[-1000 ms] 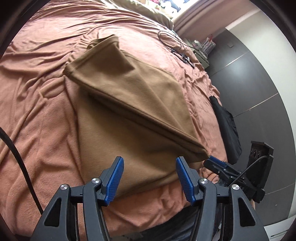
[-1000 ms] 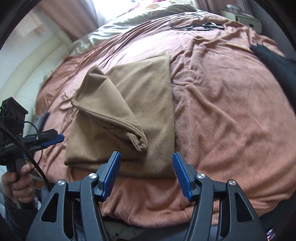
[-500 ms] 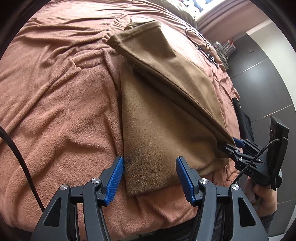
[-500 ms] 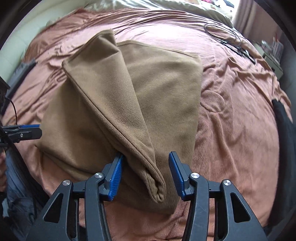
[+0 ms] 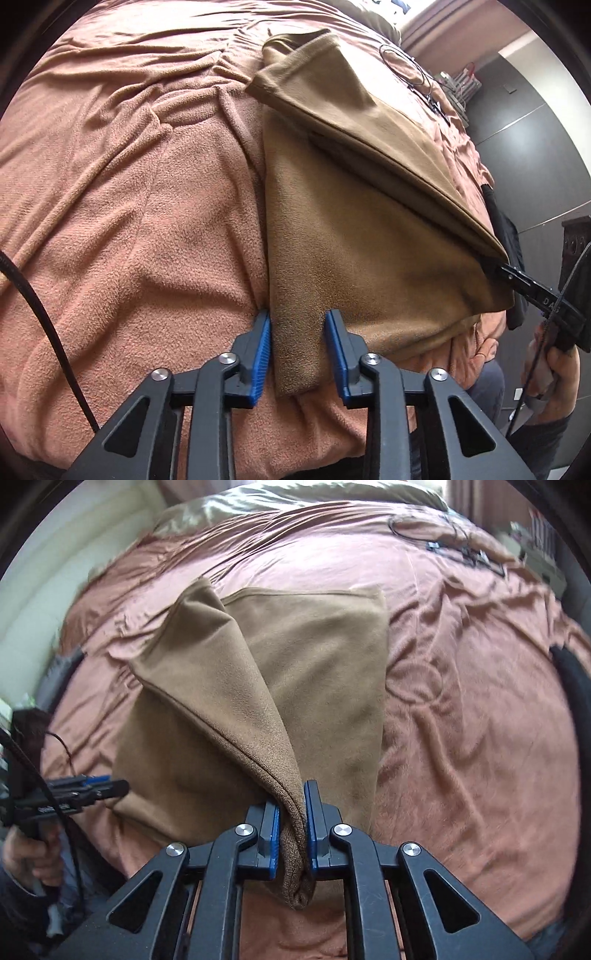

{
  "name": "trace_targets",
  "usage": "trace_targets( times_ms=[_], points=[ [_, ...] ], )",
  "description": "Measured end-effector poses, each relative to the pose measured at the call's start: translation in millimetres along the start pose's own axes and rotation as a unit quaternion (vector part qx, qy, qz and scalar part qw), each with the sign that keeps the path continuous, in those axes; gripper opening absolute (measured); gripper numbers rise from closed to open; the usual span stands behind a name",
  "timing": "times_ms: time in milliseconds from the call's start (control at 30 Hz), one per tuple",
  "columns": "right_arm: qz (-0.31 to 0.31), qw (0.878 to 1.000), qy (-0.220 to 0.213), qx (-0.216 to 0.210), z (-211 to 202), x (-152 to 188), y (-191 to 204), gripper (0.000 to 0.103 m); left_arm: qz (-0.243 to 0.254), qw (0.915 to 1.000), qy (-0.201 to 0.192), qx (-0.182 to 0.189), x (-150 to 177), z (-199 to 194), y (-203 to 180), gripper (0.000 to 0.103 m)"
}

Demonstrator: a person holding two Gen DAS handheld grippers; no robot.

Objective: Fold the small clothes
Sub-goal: 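Open the left tool and pull both tools back from the shirt, then close both tools on the other side edge of the brown shirt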

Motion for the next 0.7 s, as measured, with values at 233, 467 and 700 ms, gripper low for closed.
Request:
trace_targets(
  times_ms=[233,467,700],
  points=[
    [0.033,0.999,0.000,-0.020,-1,21,-12,0.008,0.004,1.0000,0.004,-0.005,3,-4,3,0.022],
    [0.052,0.998,0.003,-0.028,10,26,-28,0.009,0.005,1.0000,0.006,0.001,-1,-6,-7,0.022],
    [0.065,0.997,-0.005,-0.033,-6,35,-47,0.010,0.008,1.0000,-0.004,0.002,-8,-17,-8,0.024]
  ],
)
Point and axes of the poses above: each gripper's, at about its wrist camera, not at the fingertips, and z roughly the way its jaws point, y to its left, x to its underside, the point moved 5 cm from there along z, roughly the way its jaws point, and after that the axes turned 4 degrees about y, right-handed, at the moved point
